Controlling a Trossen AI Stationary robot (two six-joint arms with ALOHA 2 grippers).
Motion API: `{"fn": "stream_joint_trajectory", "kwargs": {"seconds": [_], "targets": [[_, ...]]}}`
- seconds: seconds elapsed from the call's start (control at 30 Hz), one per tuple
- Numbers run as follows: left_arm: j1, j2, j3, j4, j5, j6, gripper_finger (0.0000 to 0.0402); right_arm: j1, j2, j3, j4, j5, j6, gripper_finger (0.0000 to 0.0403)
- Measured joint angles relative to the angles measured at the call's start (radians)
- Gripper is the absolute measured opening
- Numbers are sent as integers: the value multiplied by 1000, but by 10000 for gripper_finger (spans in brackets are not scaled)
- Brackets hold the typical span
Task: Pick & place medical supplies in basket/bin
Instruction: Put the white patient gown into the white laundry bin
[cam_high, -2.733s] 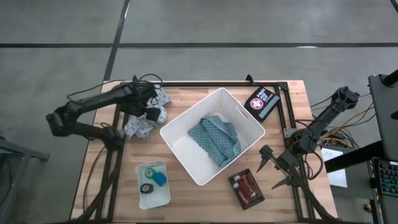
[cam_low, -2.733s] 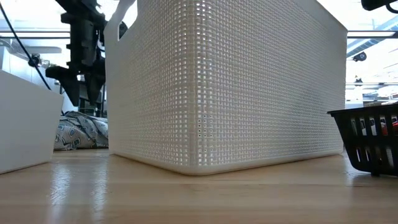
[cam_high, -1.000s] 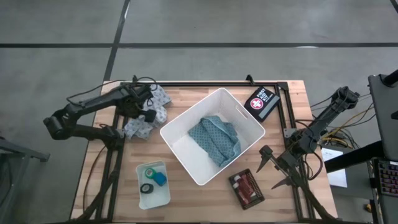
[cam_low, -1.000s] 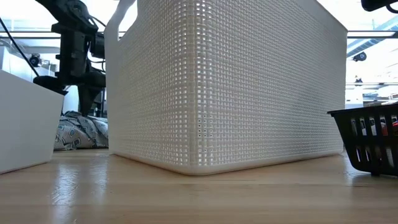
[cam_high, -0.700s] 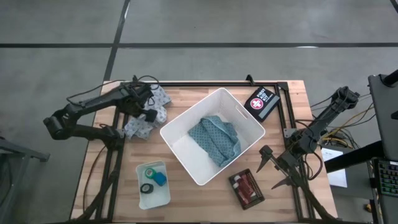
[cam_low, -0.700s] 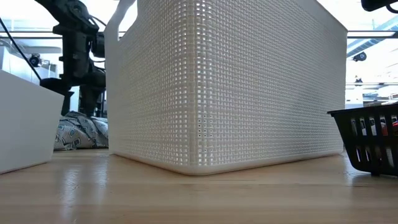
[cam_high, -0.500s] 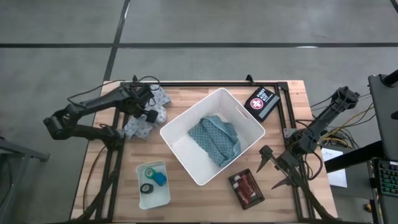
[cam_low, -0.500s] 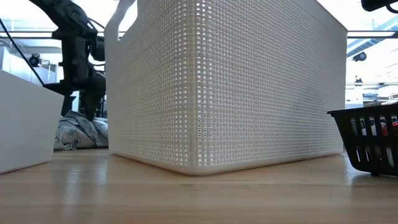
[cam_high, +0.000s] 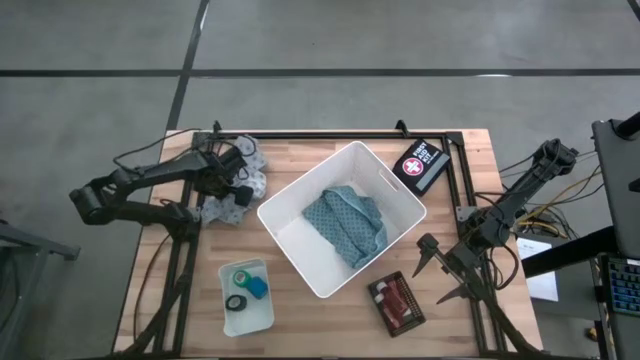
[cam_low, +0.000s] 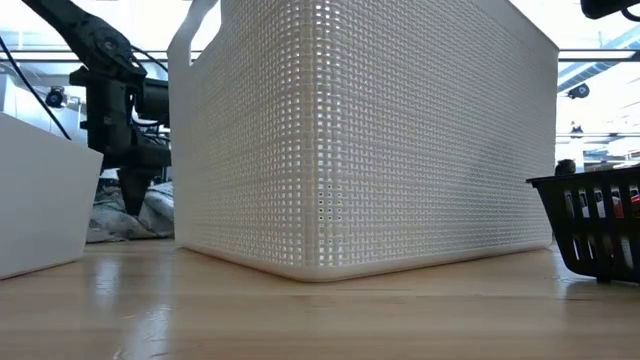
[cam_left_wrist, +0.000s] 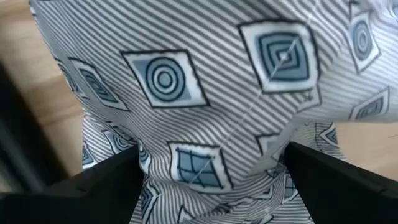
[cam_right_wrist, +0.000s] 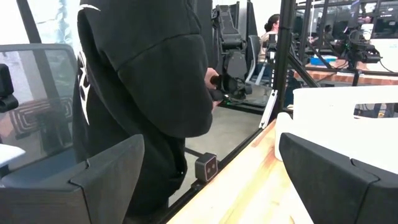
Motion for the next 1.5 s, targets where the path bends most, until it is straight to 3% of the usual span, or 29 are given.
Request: {"fn": "stream_joint_trajectory", "kwargs": {"seconds": [0.43,1.5], "targets": [[0,0,0,115,13,-18,375,0,0,0,-3,0,0,368],[-1,0,0,128,3,-20,376,0,0,0,-3,0,0,368]]}}
